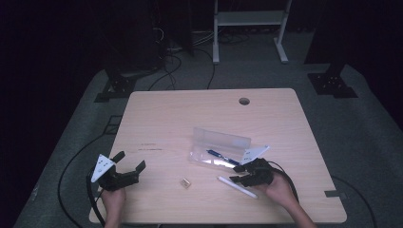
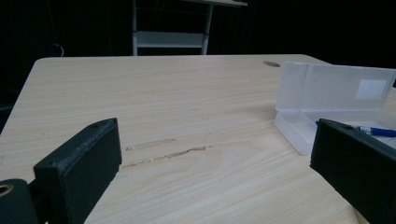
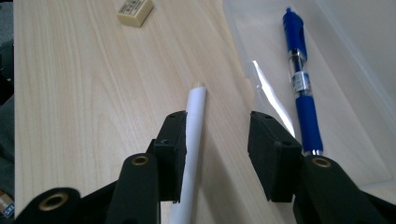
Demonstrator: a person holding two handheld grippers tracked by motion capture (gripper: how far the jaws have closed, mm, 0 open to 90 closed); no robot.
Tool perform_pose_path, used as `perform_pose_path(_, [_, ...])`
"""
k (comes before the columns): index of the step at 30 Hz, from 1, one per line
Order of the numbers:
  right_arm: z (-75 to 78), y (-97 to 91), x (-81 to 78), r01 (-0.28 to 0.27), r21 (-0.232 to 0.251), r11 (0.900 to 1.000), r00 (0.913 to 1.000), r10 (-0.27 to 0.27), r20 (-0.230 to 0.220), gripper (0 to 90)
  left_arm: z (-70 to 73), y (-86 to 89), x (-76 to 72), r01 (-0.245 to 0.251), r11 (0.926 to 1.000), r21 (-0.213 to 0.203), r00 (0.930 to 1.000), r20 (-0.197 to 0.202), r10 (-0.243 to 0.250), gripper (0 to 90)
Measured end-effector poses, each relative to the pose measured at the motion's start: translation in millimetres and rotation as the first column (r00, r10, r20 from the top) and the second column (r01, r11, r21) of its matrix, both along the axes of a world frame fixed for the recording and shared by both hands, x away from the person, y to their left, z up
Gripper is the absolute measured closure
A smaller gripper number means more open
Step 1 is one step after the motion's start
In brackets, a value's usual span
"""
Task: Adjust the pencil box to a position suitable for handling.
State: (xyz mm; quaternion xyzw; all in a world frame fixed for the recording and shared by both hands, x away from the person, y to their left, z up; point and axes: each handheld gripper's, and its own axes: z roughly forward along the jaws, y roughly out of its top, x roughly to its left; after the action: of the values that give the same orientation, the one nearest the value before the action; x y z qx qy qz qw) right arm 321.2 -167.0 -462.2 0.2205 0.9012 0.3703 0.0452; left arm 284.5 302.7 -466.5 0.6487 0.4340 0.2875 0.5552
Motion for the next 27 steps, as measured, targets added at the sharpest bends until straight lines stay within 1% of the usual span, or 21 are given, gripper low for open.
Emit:
perform_pose_path(2, [-2.7,-1.5,-2.3,0.001,-0.005,1.0,1.0,-0.001,-0.008,56.7,0.1,0.5,-0.2,-0.001,1.0,0.001,1.0,0.0,0.001,1.1])
perform_pose_path(8, [-9.0,-4.9,-9.8,0.0,-0.009,1.0,1.0,-0.001,-0.009,56.8,-0.3,-0.2,0.2,0.003,1.0,0.003,1.0,-0.005,-0.003,1.1])
perform_pose_path(12, [-12.6,-7.0,-15.3,0.0,0.0,1.0,1.0,0.0,-0.009,57.6,-0.3,-0.2,0.0,0.001,1.0,0.001,1.0,-0.005,-0.001,1.1])
perform_pose_path(14, [-15.2,-7.9,-18.6,-0.003,0.006,1.0,0.9999,0.003,-0.012,59.3,-0.4,-0.2,0.0,0.001,1.0,0.002,1.0,-0.005,-0.001,1.1])
perform_pose_path(17, [-18.3,-8.4,-22.3,-0.004,-0.004,1.0,1.0,0.004,-0.001,61.5,0.0,-0.4,-0.2,0.003,1.0,0.003,1.0,-0.003,-0.003,1.1])
perform_pose_path(18, [-19.3,-8.5,-23.0,0.0,-0.007,1.0,1.0,0.0,-0.007,62.5,0.1,-0.4,-0.4,0.003,1.0,0.005,1.0,-0.004,-0.003,1.1])
perform_pose_path(22, [-22.1,-7.9,-25.2,-0.001,-0.017,0.9999,1.0,0.001,-0.005,66.7,-0.1,-0.2,-0.2,0.002,1.0,-0.001,1.0,-0.002,-0.002,1.1])
perform_pose_path(27, [-23.7,-5.1,-27.6,-0.008,-0.034,0.9994,0.9999,0.008,0.01,71.3,0.1,0.7,-0.4,0.004,1.0,-0.001,1.0,-0.002,-0.004,1.1])
